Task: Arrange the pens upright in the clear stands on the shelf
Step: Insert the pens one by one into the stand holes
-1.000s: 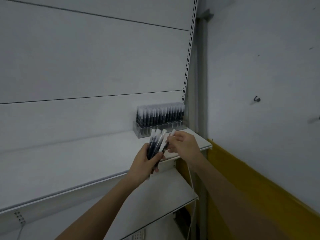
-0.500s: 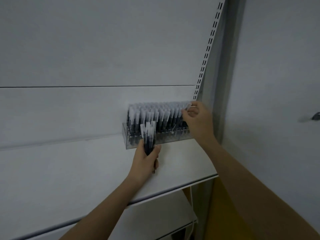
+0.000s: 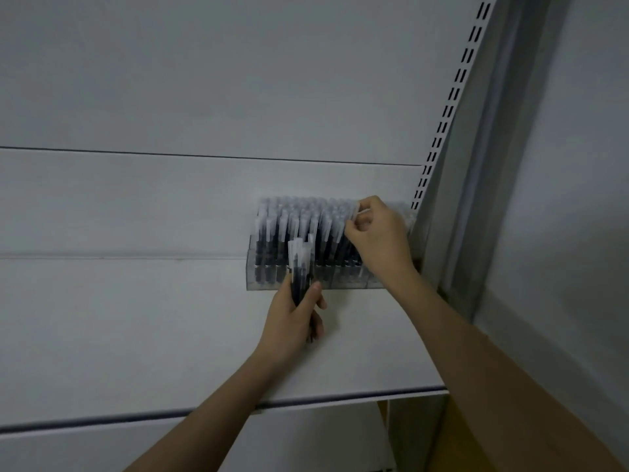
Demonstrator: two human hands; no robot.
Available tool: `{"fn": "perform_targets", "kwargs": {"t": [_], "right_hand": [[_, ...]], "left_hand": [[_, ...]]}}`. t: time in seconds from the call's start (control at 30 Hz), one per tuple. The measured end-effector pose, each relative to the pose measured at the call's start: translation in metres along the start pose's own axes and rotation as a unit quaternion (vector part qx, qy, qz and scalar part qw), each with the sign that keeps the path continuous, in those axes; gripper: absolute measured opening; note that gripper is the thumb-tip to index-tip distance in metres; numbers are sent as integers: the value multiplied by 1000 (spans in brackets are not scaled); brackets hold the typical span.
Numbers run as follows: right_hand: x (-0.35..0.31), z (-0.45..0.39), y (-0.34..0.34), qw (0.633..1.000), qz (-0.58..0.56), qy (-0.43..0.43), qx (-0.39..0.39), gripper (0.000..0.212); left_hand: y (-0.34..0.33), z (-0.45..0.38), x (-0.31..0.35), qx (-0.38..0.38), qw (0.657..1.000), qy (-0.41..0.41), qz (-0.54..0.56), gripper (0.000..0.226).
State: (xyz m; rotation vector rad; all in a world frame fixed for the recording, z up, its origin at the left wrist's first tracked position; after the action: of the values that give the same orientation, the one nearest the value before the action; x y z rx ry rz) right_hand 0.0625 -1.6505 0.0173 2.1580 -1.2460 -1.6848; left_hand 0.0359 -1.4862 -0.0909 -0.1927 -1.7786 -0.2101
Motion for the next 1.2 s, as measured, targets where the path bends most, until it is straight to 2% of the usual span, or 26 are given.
{"fn": "perform_targets", "kwargs": {"t": [0.1,0.17,0.3,0.37,0.43,0.5,0.53,0.67,0.8,0.9,0.97,1.07,1.2], "right_hand": [[12,5,-19,997,74,15,-15,12],[20,7,-24,997,70,17,-6,13],[34,30,-21,999,-39,16,30,24],[37,48,-21,993,-103,29,43,14],[48,58,-39,974,-226,-19,-30,8],[57,67,-62,914,-369,-111,-128,10],[59,69,-68,892,-404,-136,-152,13],[64,69,-65,904,-382,-113,-152,18],[74,69,-65,891,-404,-145,-147,11],[80,66,-57,889,-422,-149,-102,9],[85,64,-51,874,-454,-159,-72,9],[84,64,-51,864,-470,-160,-90,14],[73,56,-43,885,-430,-138,-110,23]], "left_hand": [[-3,0,0,-5,1000,9,-3,33],[-3,-2,-1,-14,1000,13,5,35],[-7,-4,-8,-32,997,32,59,23],[-12,-4,-9,-52,996,44,63,23],[-15,-2,-7,-76,995,43,49,24],[-17,1,-6,-92,994,48,33,30],[-18,2,-6,-95,993,54,31,31],[-20,5,-6,-102,992,64,42,32],[-22,5,-10,-96,992,70,49,28],[-20,4,-12,-74,992,79,64,27],[-18,4,-13,-63,992,80,74,24],[-16,4,-13,-56,993,80,73,22],[-15,4,-15,-51,993,82,65,22]]}}
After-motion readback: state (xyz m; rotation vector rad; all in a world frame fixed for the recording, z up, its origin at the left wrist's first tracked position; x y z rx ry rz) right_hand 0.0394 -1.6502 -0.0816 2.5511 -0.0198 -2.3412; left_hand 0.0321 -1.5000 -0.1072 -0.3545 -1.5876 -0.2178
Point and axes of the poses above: each hand's wrist, its own z-axis away from the middle knuckle, its own y-axis out of the back of the hand, x = y × z, the point moved 9 cm from there along -z, towards the middle knuckle, and after that the axes turned 6 degrees about -y, right-handed, at the moved point
